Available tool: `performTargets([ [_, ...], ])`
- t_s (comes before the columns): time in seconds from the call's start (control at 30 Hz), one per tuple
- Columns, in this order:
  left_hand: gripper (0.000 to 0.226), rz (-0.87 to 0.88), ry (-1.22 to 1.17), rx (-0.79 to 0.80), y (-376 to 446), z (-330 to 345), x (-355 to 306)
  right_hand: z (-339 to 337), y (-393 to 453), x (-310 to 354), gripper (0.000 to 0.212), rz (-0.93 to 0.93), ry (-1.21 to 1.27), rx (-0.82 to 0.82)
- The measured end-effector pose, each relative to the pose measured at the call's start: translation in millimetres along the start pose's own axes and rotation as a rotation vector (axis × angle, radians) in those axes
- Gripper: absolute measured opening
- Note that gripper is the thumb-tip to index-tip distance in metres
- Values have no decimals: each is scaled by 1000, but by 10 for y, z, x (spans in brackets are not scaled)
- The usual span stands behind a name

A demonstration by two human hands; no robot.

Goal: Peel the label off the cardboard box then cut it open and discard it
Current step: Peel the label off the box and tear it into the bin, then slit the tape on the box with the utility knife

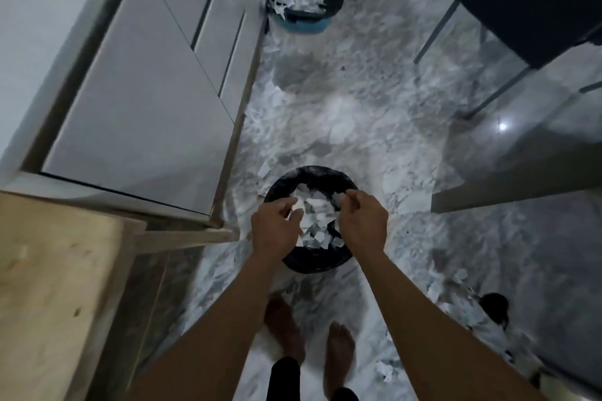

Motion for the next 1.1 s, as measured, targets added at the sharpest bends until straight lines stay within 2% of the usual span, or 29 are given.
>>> performTargets([
  [0.2,35,-18,-35,8,-61,-170,-135,-72,-30,152,35,-8,22,63],
  [0.4,35,-16,-65,-33,-503,-592,-588,-579,-356,676,31,-57,61,87],
  [0.53,7,-1,-165,-94,-1019,-921,-915,-964,-712,1004,33,-70,85,145],
  [0.67,28,-30,-279,-181,-1549,-1235,-1057,-1285,-1136,1314,35,-163,106,213],
  [0.73,30,-14,-297,-214,-1820,-1362,-1078,-1375,-1338,1432,36,-210,135,256],
  [0.9,26,-18,-323,-356,-2491,-1774,-835,-1280,-1876,1687,33,-315,143,423],
  [1.1,21,-124,-376,-580,-3207,-2380,-142,-707,-2580,2065,28,-464,90,631],
])
Point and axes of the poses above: each hand's wrist, its own y-axis towards the middle knuckle, its own z-axis out of the palm, x = y × z, the point moved 7 cm from there along y, towards the middle knuckle, and after that the axes turned 3 degrees about x, right-handed, at the moved point
